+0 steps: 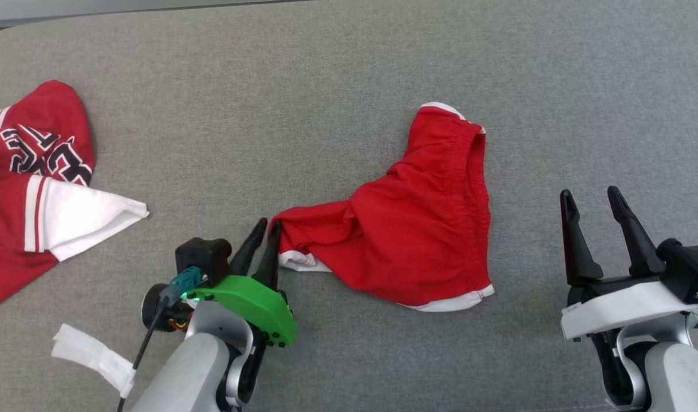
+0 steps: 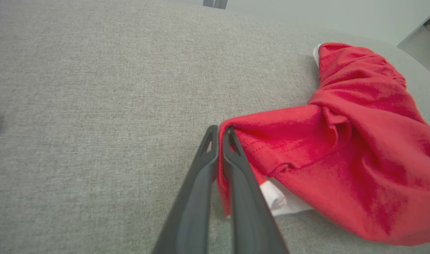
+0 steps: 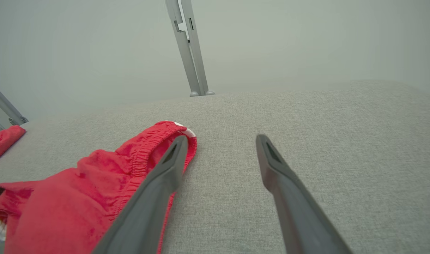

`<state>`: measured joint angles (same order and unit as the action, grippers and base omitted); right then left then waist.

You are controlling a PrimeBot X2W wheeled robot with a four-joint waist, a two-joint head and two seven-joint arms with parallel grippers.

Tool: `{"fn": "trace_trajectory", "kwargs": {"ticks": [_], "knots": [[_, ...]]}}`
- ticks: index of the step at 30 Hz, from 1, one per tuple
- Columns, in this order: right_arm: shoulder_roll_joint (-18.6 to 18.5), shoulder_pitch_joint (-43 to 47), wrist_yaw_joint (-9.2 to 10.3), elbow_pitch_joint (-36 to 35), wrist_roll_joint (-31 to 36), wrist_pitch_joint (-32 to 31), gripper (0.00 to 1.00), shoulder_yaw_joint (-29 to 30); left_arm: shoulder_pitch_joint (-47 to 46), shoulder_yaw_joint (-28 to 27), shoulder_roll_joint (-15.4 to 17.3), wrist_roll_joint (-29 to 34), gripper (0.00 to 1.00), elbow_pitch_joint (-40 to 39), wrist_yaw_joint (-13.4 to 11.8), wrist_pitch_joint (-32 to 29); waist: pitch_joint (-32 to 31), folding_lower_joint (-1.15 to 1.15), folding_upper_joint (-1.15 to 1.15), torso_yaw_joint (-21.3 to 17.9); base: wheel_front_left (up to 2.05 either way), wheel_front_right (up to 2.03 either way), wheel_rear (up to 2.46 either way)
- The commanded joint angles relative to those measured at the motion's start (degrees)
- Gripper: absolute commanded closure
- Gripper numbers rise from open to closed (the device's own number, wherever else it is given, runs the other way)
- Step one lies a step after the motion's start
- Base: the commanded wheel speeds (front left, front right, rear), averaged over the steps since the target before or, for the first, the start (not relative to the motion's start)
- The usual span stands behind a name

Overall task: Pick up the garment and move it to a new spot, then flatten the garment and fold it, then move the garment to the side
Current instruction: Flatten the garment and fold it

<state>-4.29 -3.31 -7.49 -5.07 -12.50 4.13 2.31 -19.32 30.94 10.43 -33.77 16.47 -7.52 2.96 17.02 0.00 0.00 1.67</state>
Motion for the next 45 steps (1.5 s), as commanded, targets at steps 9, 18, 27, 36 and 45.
{"fn": "trace_trajectory", "kwargs": {"ticks": [9, 18, 27, 36, 45], "knots": [[-1.2, 0.7, -0.01, -2.6, 1.0, -1.1, 0.0, -1.2, 1.6, -5.3, 3.3, 3.2, 0.0, -3.0, -3.7, 10.4, -2.4, 0.0, 0.0, 1.8, 0.0, 0.0, 0.0], [-0.6, 5.0, -0.01, -5.5, 1.5, -2.8, 0.0, -2.1, 7.1, -10.0, 7.6, 8.5, 0.0, -6.7, -7.4, 12.2, -6.0, 0.0, 0.0, 1.7, 0.0, 0.0, 0.0], [-0.1, 6.6, -0.01, -6.0, 1.0, -3.5, 0.0, -2.2, 10.2, -9.7, 8.5, 9.6, 0.0, -8.4, -8.2, 12.2, -7.3, 0.0, 0.0, 1.3, 0.0, 0.0, 0.0], [0.0, 6.4, -0.01, -6.1, 1.3, -3.6, 0.0, -1.8, 9.6, -8.8, 8.9, 10.2, 0.0, -9.0, -8.1, 12.0, -7.2, 0.0, 0.0, 1.2, 0.0, 0.0, 0.0], [0.1, 5.9, -0.01, -5.5, 1.5, -4.1, 0.0, -2.1, 2.4, 4.2, 7.7, 14.5, 0.0, -8.4, 1.0, 0.3, -4.3, 0.0, 0.0, 1.4, 0.0, 0.0, 0.0]]}}
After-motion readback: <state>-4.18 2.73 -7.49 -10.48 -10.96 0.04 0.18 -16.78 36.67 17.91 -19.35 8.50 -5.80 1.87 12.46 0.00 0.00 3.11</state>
